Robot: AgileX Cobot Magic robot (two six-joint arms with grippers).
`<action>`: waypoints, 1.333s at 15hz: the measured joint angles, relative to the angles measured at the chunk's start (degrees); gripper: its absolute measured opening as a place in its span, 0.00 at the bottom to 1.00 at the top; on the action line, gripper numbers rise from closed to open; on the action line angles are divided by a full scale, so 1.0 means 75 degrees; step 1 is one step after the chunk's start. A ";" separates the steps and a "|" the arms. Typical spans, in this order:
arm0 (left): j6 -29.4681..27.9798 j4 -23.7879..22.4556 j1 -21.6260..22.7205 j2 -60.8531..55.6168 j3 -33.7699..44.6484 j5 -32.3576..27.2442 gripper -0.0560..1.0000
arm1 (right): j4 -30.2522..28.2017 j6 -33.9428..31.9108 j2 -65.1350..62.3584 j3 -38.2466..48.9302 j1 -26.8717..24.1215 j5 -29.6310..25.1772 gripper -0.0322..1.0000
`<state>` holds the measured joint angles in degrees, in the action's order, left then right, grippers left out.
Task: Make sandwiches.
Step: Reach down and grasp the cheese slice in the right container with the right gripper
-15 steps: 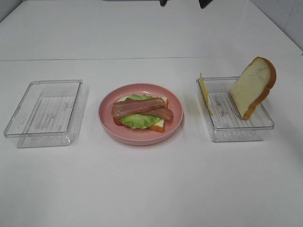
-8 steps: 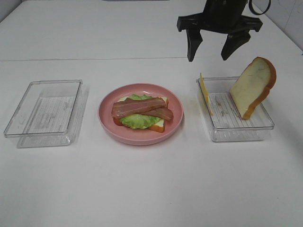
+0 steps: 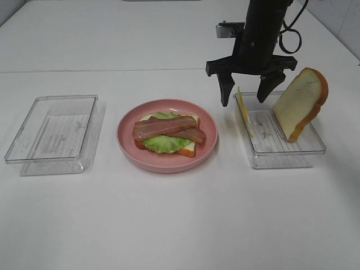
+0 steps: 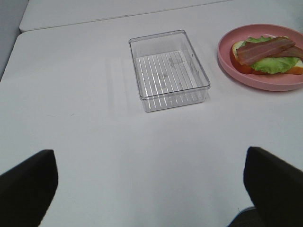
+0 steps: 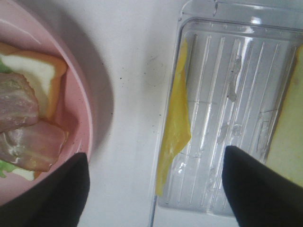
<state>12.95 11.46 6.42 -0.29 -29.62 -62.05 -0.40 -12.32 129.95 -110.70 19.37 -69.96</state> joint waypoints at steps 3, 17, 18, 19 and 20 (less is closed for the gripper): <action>0.0000 0.0000 0.0000 0.0000 0.0000 0.0000 0.99 | -0.0153 0.0099 0.0107 0.0000 0.0000 0.0000 0.70; 0.0000 0.0000 0.0000 0.0000 0.0000 0.0000 0.99 | -0.0267 0.0138 0.0474 -0.0267 0.0000 0.0061 0.62; 0.0000 0.0000 0.0000 0.0000 0.0000 0.0000 0.99 | -0.0267 0.0138 0.0474 -0.0321 0.0000 0.0053 0.60; 0.0000 0.0000 0.0000 0.0000 0.0000 0.0000 0.99 | -0.0267 0.0145 0.0474 -0.0451 0.0000 0.0046 0.55; 0.0000 0.0000 0.0000 0.0000 0.0000 0.0000 0.99 | -0.0275 0.0145 0.0474 -0.0573 0.0000 0.0046 0.47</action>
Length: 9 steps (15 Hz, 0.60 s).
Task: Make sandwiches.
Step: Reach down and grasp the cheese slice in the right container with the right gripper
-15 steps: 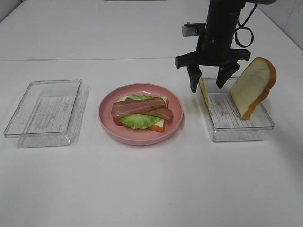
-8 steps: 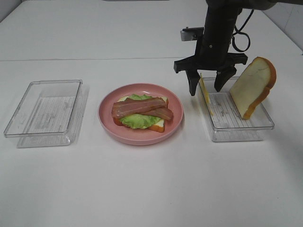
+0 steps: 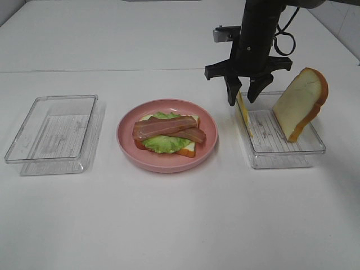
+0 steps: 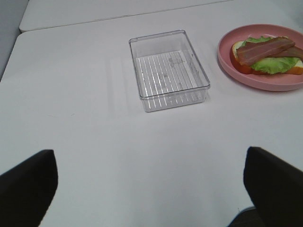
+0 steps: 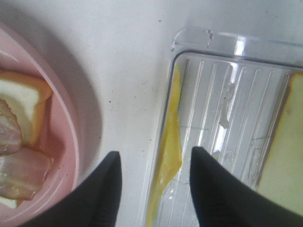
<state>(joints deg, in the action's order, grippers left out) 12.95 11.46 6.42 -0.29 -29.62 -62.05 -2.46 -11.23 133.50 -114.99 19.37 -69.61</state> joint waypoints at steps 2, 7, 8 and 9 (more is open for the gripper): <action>0.0000 0.0000 0.0000 0.0000 0.0000 0.0000 0.99 | 0.0000 0.0000 0.0000 -0.0053 0.0000 0.0000 0.38; 0.0000 0.0000 0.0000 0.0000 0.0000 0.0000 0.99 | 0.0000 -0.0076 0.0038 -0.0053 0.0000 -0.0008 0.35; 0.0000 0.0000 0.0000 0.0000 0.0000 0.0000 0.99 | -0.0008 -0.0076 0.0046 -0.0053 0.0000 -0.0008 0.35; 0.0000 0.0000 0.0000 0.0000 0.0000 0.0000 0.99 | -0.0015 -0.0076 0.0046 -0.0053 0.0000 -0.0008 0.35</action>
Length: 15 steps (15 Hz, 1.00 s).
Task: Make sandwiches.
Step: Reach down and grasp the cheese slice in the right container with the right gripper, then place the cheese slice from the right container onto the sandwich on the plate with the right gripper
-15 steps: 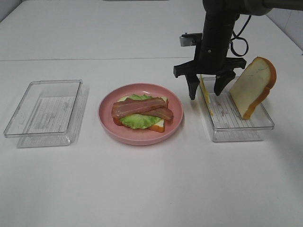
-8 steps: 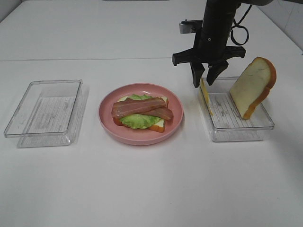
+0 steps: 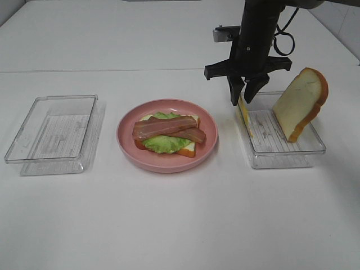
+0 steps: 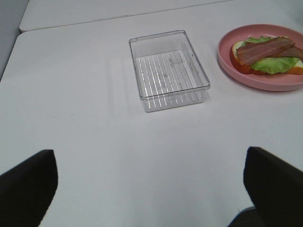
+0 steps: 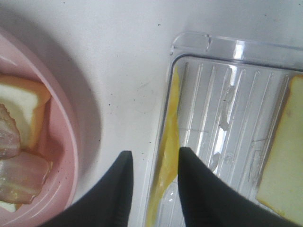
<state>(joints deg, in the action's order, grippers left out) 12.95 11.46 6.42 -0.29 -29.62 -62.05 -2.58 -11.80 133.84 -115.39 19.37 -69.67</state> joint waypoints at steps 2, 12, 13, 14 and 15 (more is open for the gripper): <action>0.0000 0.0000 0.0000 0.0000 0.0000 0.0000 0.99 | 0.0000 0.0000 0.0000 0.0000 0.0000 0.0000 0.35; 0.0000 0.0000 0.0000 0.0000 0.0000 0.0000 0.99 | -0.0008 0.0000 0.0130 0.0000 0.0000 0.0000 0.18; 0.0000 0.0000 0.0000 0.0000 0.0000 0.0000 0.99 | -0.0038 0.0000 0.0130 0.0000 0.0000 0.0000 0.08; 0.0000 0.0000 0.0000 0.0000 0.0000 0.0000 0.99 | -0.0069 0.0000 0.0130 0.0000 0.0000 0.0000 0.05; 0.0000 0.0000 0.0000 0.0000 0.0000 0.0000 0.99 | -0.0069 0.0000 0.0130 0.0000 0.0000 0.0000 0.05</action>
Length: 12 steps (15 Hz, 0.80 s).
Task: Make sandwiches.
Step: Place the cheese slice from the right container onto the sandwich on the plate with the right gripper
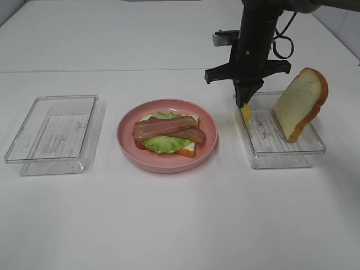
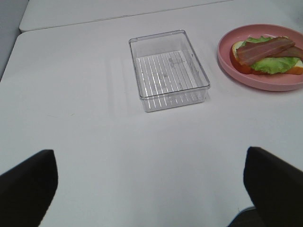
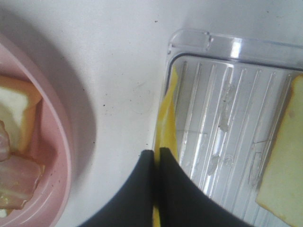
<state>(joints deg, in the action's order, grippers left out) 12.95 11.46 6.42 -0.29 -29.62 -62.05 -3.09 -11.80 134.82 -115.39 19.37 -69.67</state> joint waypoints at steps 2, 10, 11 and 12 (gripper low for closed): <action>0.0000 0.0000 0.0000 0.0000 0.0000 0.0000 0.99 | -0.0053 0.0000 0.0000 -0.0122 0.0000 -0.0031 0.05; 0.0000 0.0000 0.0000 0.0000 0.0000 0.0000 0.99 | 0.2292 0.0031 -0.1665 -0.1138 0.0000 -0.0053 0.05; 0.0000 0.0000 0.0000 0.0000 0.0000 0.0000 0.99 | 0.2850 0.0069 -0.1826 -0.1138 0.0000 -0.0053 0.05; 0.0000 0.0000 0.0000 0.0000 0.0000 0.0000 0.99 | 0.3415 0.0168 -0.1963 -0.1138 0.0000 -0.0053 0.05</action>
<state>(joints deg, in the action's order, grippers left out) 12.95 11.46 6.42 -0.29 -29.62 -62.05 22.52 -10.54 120.09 -123.93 19.37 -70.07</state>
